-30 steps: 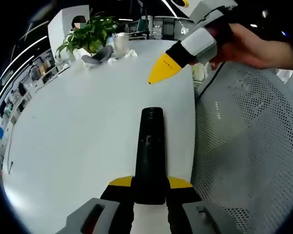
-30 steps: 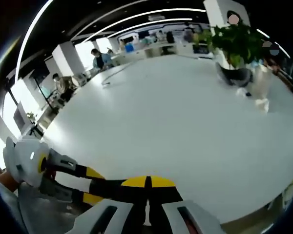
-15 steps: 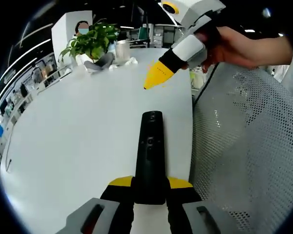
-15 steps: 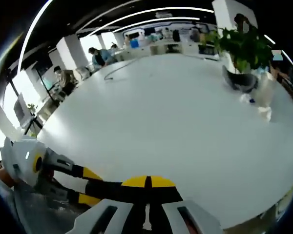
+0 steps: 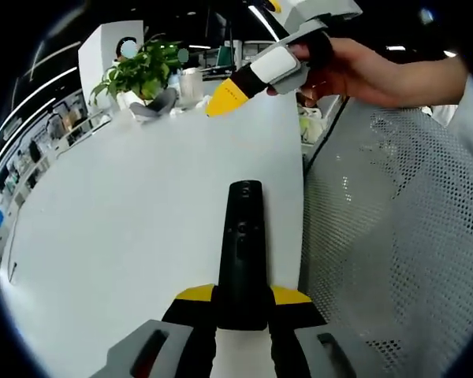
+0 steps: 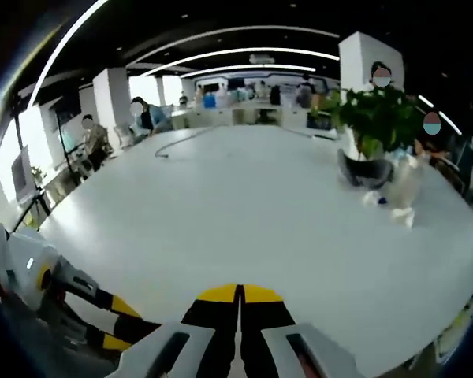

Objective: Press the specified remote control buttons in sequence, fully releasing each button before pressing the next.

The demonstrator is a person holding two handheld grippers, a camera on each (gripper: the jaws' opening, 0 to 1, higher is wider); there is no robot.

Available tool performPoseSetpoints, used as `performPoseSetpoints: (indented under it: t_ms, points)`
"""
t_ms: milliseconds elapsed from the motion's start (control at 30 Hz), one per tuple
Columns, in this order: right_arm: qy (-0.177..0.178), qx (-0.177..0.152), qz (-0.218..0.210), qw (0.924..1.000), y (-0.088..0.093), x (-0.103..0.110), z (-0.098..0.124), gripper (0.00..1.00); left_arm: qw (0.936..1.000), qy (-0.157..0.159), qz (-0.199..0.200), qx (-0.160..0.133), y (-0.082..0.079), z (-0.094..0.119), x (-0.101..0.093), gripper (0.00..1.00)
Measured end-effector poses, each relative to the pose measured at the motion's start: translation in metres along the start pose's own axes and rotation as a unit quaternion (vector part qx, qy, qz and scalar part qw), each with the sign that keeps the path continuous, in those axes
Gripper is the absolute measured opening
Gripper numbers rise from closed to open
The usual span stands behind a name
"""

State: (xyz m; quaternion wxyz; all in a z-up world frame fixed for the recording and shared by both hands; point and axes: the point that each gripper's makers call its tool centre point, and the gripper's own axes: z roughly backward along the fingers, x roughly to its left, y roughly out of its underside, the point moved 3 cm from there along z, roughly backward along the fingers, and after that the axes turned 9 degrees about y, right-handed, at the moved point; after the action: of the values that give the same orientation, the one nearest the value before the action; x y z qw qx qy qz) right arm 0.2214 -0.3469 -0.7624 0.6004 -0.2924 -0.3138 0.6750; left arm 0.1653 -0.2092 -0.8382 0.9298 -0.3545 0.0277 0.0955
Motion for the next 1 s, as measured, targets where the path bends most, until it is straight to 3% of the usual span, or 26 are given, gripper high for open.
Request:
performPoseSetpoints:
  t_ms: [133, 233, 367, 633, 700, 733, 900, 1000]
  points:
    - [-0.021, 0.081, -0.039, 0.9957, 0.019, 0.006, -0.001, 0.0, 1.0, 0.001, -0.004, -0.004, 0.0, 0.0, 0.0, 0.24]
    - [-0.017, 0.1, -0.042, 0.994, 0.024, 0.004, -0.002, 0.0, 1.0, 0.003, -0.004, -0.006, 0.0, 0.001, 0.0, 0.24]
    - [-0.052, 0.159, -0.078, 0.9828, 0.036, 0.015, 0.001, 0.0, 0.9999, 0.007, -0.008, -0.012, 0.001, 0.001, 0.001, 0.24]
    - [-0.052, 0.217, -0.05, 0.9736, 0.059, 0.019, -0.009, 0.0, 0.9991, 0.021, -0.026, -0.026, 0.002, 0.001, 0.0, 0.24]
    - [-0.057, 0.261, -0.064, 0.9616, 0.07, 0.02, -0.006, 0.0, 0.999, 0.023, -0.028, -0.027, 0.001, 0.001, -0.001, 0.24]
    - [-0.061, 0.27, -0.073, 0.9582, 0.073, 0.02, -0.006, 0.0, 0.9989, 0.024, -0.03, -0.027, 0.001, 0.002, -0.001, 0.24]
    - [-0.063, 0.258, -0.082, 0.9607, 0.071, 0.017, -0.007, 0.0, 0.9985, 0.033, -0.034, -0.029, 0.002, 0.001, -0.004, 0.24]
    - [-0.064, 0.274, -0.089, 0.9555, 0.075, 0.019, -0.007, 0.0, 0.9985, 0.033, -0.035, -0.027, 0.002, 0.001, -0.005, 0.24]
